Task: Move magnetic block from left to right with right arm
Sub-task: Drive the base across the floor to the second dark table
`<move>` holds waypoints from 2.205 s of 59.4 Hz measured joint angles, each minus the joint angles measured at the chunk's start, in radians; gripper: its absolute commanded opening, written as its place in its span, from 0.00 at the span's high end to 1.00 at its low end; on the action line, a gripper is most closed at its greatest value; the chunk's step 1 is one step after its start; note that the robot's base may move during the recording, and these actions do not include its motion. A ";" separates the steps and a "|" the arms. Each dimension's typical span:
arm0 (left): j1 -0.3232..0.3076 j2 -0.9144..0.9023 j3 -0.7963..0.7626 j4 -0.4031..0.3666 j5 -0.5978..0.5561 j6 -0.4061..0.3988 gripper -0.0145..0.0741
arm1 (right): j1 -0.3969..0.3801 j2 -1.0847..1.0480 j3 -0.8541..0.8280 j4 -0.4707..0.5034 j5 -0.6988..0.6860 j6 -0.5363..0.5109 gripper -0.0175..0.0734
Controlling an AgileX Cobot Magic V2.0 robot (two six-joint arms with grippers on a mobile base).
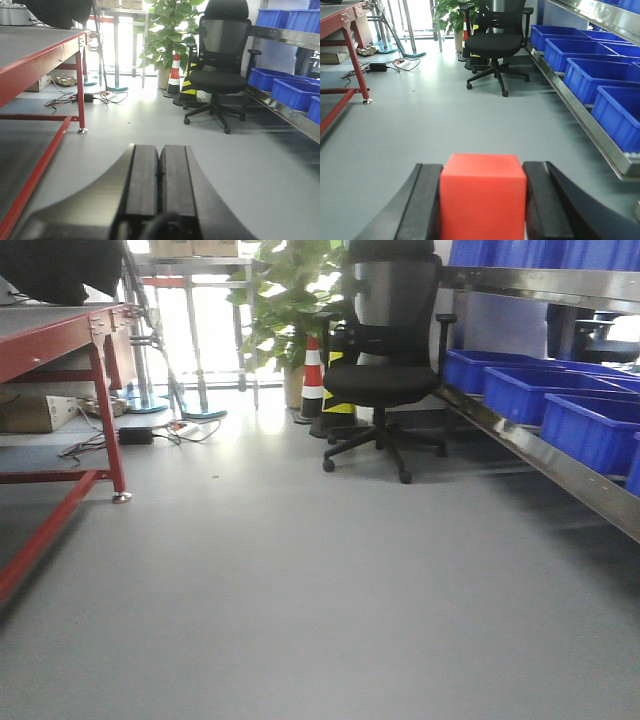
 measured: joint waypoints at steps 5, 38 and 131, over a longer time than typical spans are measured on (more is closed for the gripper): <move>0.000 0.000 0.000 0.000 0.000 0.000 0.97 | 0.000 0.000 0.000 0.000 0.000 0.000 0.64; 0.000 0.000 0.000 0.000 0.000 0.000 0.97 | 0.000 0.000 0.000 0.000 0.000 0.000 0.64; 0.000 0.000 0.000 0.000 0.000 0.000 0.97 | 0.000 0.000 0.000 0.000 0.000 0.000 0.64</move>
